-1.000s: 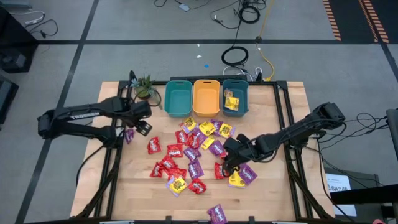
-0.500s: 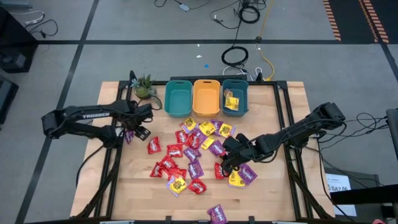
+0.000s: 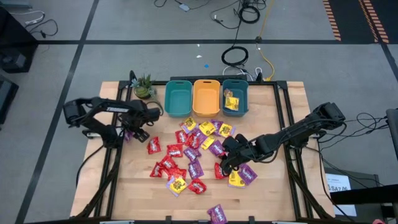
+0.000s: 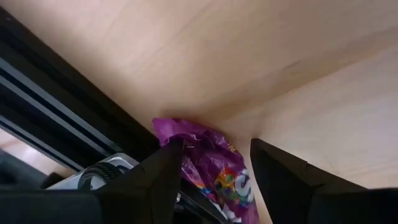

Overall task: Sort candy
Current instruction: Put the violet candy into the blue bin

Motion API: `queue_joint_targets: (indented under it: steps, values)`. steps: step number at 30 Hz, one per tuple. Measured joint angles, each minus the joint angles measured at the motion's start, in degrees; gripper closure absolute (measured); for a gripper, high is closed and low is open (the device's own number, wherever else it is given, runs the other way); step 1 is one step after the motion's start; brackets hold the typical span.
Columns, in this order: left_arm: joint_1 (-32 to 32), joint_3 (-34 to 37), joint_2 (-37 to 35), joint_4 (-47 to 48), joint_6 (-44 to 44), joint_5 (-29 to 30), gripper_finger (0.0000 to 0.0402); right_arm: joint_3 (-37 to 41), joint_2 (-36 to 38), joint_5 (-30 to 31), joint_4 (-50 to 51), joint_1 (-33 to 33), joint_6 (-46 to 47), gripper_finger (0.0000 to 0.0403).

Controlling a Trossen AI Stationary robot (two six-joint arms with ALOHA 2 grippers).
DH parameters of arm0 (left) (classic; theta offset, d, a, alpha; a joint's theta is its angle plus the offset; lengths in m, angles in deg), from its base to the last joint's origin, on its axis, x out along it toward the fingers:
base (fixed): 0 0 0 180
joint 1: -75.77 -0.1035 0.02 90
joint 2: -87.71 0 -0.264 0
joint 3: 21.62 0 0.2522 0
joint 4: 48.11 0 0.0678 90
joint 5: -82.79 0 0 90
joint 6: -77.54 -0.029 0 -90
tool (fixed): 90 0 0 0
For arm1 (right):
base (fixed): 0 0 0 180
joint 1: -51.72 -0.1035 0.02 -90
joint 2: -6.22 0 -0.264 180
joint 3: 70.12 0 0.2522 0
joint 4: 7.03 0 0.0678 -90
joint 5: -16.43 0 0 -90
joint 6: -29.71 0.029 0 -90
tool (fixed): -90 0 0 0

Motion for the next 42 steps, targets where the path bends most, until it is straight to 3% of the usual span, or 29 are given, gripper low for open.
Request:
queue_joint_targets:
  steps: [5,8,18,28,35,42]
  values:
    - [0.01,-0.13,2.06,0.05,0.58,0.14,0.0205,-0.02,0.0,0.0,-0.44,0.0,0.0,0.0218]
    - [0.01,-0.22,3.41,0.32,0.66,0.1,0.0228,-0.02,0.0,0.0,-0.51,0.0,0.01,0.0218]
    - [0.01,-0.04,4.24,2.04,2.84,1.54,0.039,-0.02,0.0,-0.05,-0.71,0.0,0.44,0.0218]
    - [3.18,-4.46,0.24,3.27,5.95,-0.87,0.0397,-0.02,0.0,-0.5,-1.73,0.0,0.42,0.0218]
    - [6.0,-15.83,-6.55,6.93,6.25,-0.84,0.0398,-0.02,0.0,-0.27,-1.7,0.0,-1.03,0.0218]
    - [6.14,-29.55,-9.32,1.64,3.83,2.89,0.0399,-0.02,0.02,0.06,-1.88,0.02,-1.53,0.0218]
